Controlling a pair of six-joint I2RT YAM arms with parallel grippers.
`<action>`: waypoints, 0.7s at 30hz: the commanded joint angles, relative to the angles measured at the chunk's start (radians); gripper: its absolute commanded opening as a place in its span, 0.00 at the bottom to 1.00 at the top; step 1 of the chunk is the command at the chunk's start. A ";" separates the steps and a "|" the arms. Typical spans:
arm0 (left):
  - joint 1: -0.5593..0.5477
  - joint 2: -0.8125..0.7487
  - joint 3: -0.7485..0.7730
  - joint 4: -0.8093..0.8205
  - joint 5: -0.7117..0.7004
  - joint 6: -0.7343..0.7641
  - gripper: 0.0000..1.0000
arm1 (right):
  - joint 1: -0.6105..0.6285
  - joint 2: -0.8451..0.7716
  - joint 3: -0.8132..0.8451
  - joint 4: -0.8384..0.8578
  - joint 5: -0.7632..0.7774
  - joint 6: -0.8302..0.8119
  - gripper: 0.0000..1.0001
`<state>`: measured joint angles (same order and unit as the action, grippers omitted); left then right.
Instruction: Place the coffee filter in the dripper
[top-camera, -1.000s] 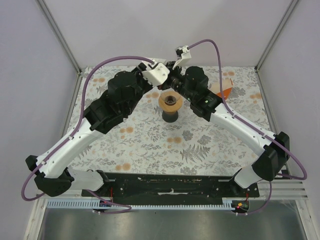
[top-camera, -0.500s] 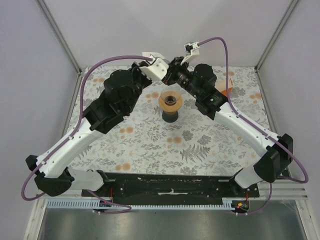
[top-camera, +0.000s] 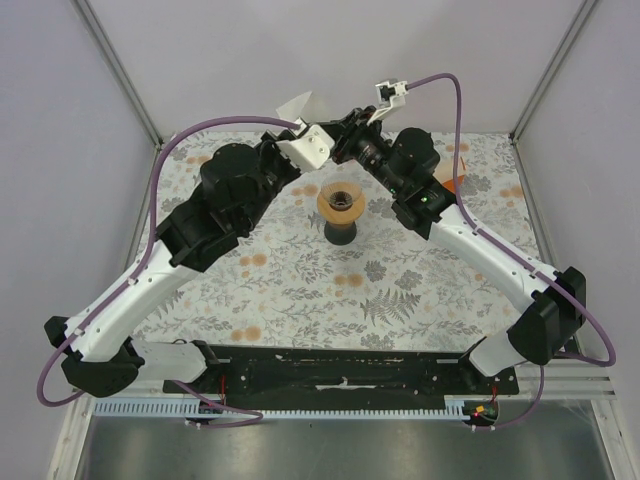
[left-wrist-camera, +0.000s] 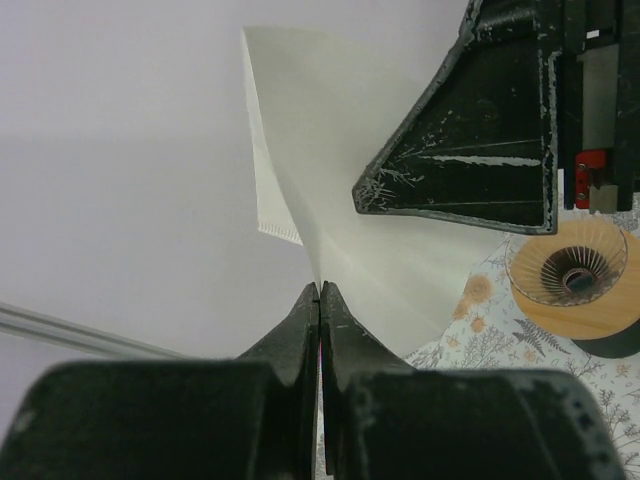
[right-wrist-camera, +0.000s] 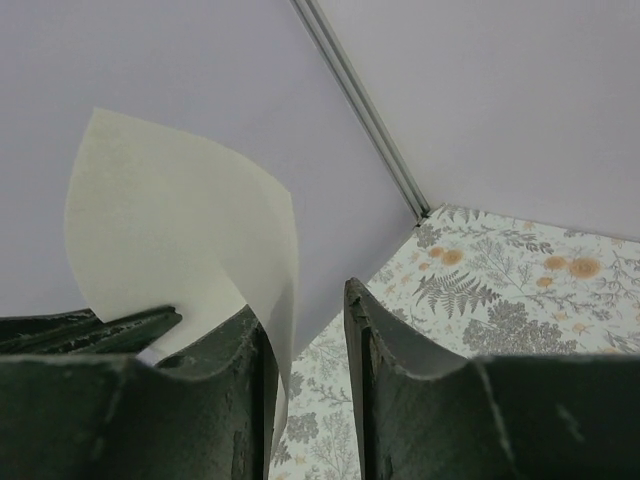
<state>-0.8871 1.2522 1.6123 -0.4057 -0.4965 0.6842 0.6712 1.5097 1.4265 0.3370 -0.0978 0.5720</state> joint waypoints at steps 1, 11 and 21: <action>-0.003 -0.013 -0.008 -0.015 0.038 -0.058 0.02 | -0.002 -0.022 -0.003 0.089 -0.031 -0.018 0.40; -0.004 0.019 0.005 -0.031 0.069 -0.136 0.02 | -0.002 -0.051 -0.032 0.019 -0.014 -0.047 0.00; -0.003 0.035 -0.026 -0.061 0.032 -0.247 0.39 | -0.002 -0.083 -0.046 -0.216 0.038 -0.027 0.00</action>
<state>-0.8871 1.2831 1.5875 -0.4850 -0.4442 0.5037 0.6712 1.4765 1.3891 0.1909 -0.0975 0.5415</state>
